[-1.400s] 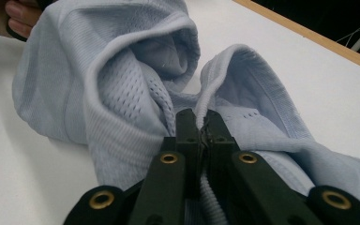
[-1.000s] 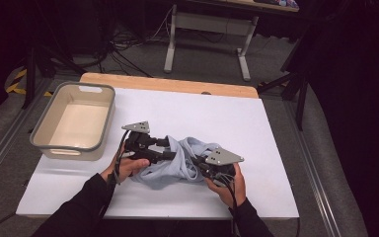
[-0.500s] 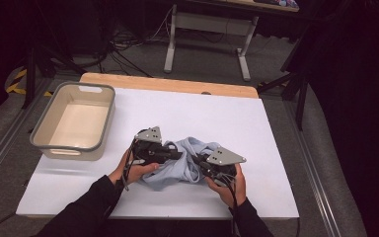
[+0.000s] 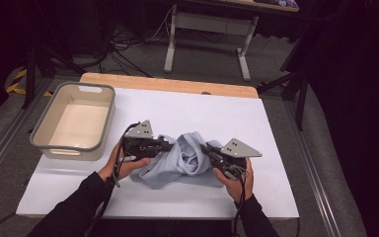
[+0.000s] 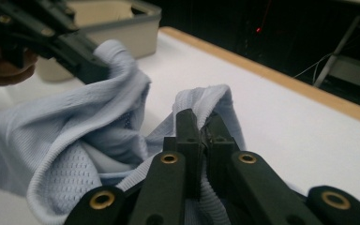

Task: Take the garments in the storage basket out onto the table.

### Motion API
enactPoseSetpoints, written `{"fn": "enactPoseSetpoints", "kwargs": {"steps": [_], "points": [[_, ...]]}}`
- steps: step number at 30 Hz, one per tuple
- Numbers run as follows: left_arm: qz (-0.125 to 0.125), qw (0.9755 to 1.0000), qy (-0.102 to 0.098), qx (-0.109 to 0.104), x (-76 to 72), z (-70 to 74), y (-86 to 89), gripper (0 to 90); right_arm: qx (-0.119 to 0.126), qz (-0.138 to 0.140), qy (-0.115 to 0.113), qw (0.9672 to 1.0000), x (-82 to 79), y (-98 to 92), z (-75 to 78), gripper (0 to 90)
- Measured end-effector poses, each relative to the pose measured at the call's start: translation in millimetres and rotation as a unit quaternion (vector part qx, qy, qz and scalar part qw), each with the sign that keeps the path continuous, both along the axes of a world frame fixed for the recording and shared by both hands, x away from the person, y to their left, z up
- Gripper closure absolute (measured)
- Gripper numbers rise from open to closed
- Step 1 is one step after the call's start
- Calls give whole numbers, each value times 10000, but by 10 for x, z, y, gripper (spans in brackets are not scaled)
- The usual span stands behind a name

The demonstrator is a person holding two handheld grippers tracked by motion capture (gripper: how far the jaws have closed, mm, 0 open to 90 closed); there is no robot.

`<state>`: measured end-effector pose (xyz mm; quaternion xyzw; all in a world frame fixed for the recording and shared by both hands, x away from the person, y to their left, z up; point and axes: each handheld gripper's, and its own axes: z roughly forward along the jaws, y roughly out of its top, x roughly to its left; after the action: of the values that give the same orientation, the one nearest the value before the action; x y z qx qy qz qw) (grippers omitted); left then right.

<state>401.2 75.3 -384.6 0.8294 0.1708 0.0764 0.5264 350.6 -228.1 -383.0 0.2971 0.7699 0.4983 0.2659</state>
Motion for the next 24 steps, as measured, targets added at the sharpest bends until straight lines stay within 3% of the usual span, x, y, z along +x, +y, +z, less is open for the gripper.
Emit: {"fn": "enactPoseSetpoints", "kwargs": {"steps": [3,10,17,24], "points": [[242,9995,-180,-25,38,186,142,872,289,-178,-162,9993,48,-113,184,873],[521,9973,-514,-30,108,449,333,873,528,-382,-434,9969,117,-213,495,873],[682,9944,-812,-23,122,684,445,873,761,-411,-517,9949,147,-234,628,873],[741,9905,-1151,90,56,1002,557,873,902,-418,-787,9919,100,-239,776,873]]}}
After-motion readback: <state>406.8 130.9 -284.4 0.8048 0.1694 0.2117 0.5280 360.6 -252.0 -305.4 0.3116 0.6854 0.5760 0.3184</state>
